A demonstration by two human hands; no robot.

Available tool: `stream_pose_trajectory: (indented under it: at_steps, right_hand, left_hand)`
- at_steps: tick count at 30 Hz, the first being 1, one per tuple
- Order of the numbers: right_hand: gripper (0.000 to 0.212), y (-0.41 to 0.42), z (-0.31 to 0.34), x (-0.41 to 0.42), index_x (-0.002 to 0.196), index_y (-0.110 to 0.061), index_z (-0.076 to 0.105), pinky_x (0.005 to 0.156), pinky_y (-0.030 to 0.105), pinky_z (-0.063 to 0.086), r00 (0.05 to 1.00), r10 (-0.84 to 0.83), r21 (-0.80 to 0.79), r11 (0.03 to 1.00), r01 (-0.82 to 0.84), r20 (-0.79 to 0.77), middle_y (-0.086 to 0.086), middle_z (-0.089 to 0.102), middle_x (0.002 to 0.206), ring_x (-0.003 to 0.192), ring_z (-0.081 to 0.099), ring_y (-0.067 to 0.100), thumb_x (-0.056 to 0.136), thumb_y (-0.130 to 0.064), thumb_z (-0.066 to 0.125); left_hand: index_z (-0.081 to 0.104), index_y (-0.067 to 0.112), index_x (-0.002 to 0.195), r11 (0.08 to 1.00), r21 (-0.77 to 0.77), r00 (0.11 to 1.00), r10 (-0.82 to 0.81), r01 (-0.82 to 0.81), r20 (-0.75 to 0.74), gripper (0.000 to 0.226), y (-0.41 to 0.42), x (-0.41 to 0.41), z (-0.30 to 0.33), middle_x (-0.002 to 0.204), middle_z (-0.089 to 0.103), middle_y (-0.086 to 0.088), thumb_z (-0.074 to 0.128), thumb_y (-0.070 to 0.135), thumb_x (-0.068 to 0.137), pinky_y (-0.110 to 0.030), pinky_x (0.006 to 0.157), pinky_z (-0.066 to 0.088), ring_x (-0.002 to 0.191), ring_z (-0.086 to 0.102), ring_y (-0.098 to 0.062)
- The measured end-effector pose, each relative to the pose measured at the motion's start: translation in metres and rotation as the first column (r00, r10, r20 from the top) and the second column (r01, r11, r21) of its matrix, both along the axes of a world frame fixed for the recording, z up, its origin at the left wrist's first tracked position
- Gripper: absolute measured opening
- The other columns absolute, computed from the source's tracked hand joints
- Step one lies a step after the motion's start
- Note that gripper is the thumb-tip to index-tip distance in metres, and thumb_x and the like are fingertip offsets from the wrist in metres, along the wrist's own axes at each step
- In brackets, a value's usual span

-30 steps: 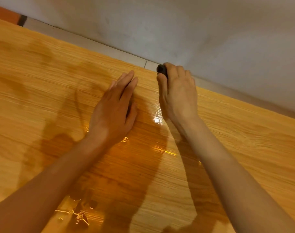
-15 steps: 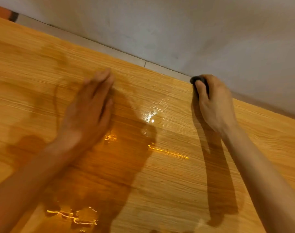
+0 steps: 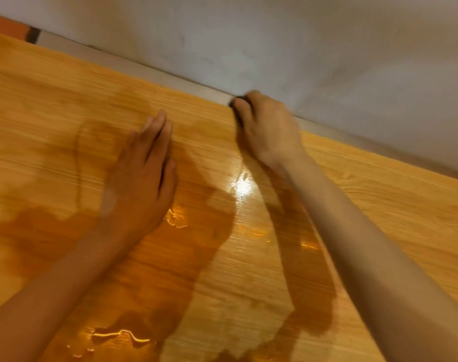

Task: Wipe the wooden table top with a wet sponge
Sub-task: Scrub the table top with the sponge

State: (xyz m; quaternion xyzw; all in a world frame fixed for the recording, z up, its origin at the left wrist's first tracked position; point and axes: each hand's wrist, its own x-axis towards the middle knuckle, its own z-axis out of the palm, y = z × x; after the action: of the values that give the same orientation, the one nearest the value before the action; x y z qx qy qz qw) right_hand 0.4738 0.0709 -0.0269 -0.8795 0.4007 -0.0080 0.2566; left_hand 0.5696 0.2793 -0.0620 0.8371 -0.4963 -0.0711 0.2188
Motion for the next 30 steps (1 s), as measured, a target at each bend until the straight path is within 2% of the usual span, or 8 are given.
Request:
stream_pose_trajectory:
  at_steps: [4,7,15,17,19,21,25,30]
  right_hand:
    - [0.033,-0.038,0.018,-0.097,0.109,-0.019,0.066,0.079,0.035,0.041,0.970,-0.225,-0.016,0.974,0.225,-0.089,0.013,0.067,0.114,0.106,0.057,0.034,0.103,-0.034,0.037]
    - [0.035,-0.041,0.018,-0.106,0.108,-0.014,0.068,0.078,0.034,0.039,0.922,-0.371,-0.034,0.928,0.370,-0.113,0.017,0.067,0.115,0.106,0.057,0.036,0.102,-0.029,0.037]
    - [0.029,0.043,-0.019,0.066,0.102,-0.010,0.066,0.072,0.037,0.042,0.983,-0.035,-0.116,0.992,0.056,0.183,0.011,0.069,0.097,0.093,0.061,0.034,0.100,-0.028,0.043]
    - [0.032,0.054,-0.020,0.056,0.122,-0.012,0.062,0.092,0.038,0.045,0.971,-0.039,-0.126,0.990,0.071,0.238,0.009,0.066,0.119,0.113,0.057,0.029,0.101,-0.027,0.044]
    - [0.038,0.074,-0.017,0.027,0.136,-0.011,0.054,0.114,0.039,0.032,0.954,-0.032,-0.146,0.986,0.078,0.299,0.008,0.053,0.141,0.137,0.041,0.026,0.102,-0.024,0.045]
    - [0.039,0.109,-0.015,-0.003,0.140,-0.010,0.049,0.121,0.039,0.020,0.959,-0.009,-0.141,0.989,0.051,0.284,0.008,0.045,0.149,0.145,0.028,0.025,0.103,-0.020,0.045]
    - [0.043,0.164,-0.015,-0.043,0.145,-0.011,0.042,0.123,0.039,0.014,0.978,0.069,-0.174,0.984,-0.034,0.198,0.005,0.037,0.154,0.148,0.021,0.022,0.104,-0.019,0.045]
    - [0.044,0.083,-0.018,0.017,0.146,-0.008,0.039,0.123,0.039,0.010,0.982,-0.088,-0.203,0.972,0.122,0.166,0.009,0.033,0.156,0.148,0.018,0.025,0.105,-0.021,0.038]
  left_hand:
    - [0.031,-0.002,0.155,1.000,0.010,0.999,-0.017,0.017,-0.028,0.055,0.000,-0.001,0.001,0.165,0.026,-0.016,0.035,0.022,0.105,-0.047,0.125,0.022,0.154,0.022,-0.031]
    - [0.029,-0.001,0.156,0.999,0.032,1.000,-0.024,0.024,-0.001,0.056,0.002,-0.001,0.000,0.166,0.023,-0.015,0.034,0.023,0.106,-0.043,0.126,0.019,0.155,0.019,-0.030]
    - [0.026,-0.001,0.157,0.999,0.024,0.999,-0.033,0.032,0.035,0.056,0.002,0.000,-0.001,0.167,0.020,-0.015,0.035,0.020,0.106,-0.042,0.127,0.016,0.156,0.016,-0.028]
    - [0.024,-0.001,0.158,0.999,0.031,0.999,-0.033,0.032,0.029,0.056,0.002,-0.001,-0.002,0.168,0.018,-0.014,0.034,0.021,0.106,-0.040,0.128,0.012,0.156,0.014,-0.026]
    - [0.025,-0.001,0.157,0.999,0.028,0.999,-0.035,0.035,0.020,0.057,0.001,-0.001,-0.002,0.168,0.017,-0.014,0.033,0.022,0.106,-0.037,0.128,0.009,0.156,0.014,-0.027]
    - [0.026,-0.003,0.157,0.999,0.008,0.999,-0.039,0.039,0.004,0.057,0.000,-0.001,-0.001,0.167,0.019,-0.016,0.033,0.022,0.106,-0.039,0.128,0.010,0.156,0.017,-0.028]
    - [0.031,-0.004,0.155,0.999,-0.041,1.000,-0.020,0.019,-0.021,0.055,-0.001,-0.002,-0.001,0.166,0.024,-0.018,0.032,0.020,0.106,-0.037,0.128,0.009,0.155,0.020,-0.030]
    - [0.032,-0.003,0.155,0.997,-0.072,1.000,-0.012,0.011,-0.026,0.055,-0.002,0.000,-0.002,0.165,0.025,-0.016,0.032,0.020,0.105,-0.038,0.128,0.010,0.155,0.020,-0.029]
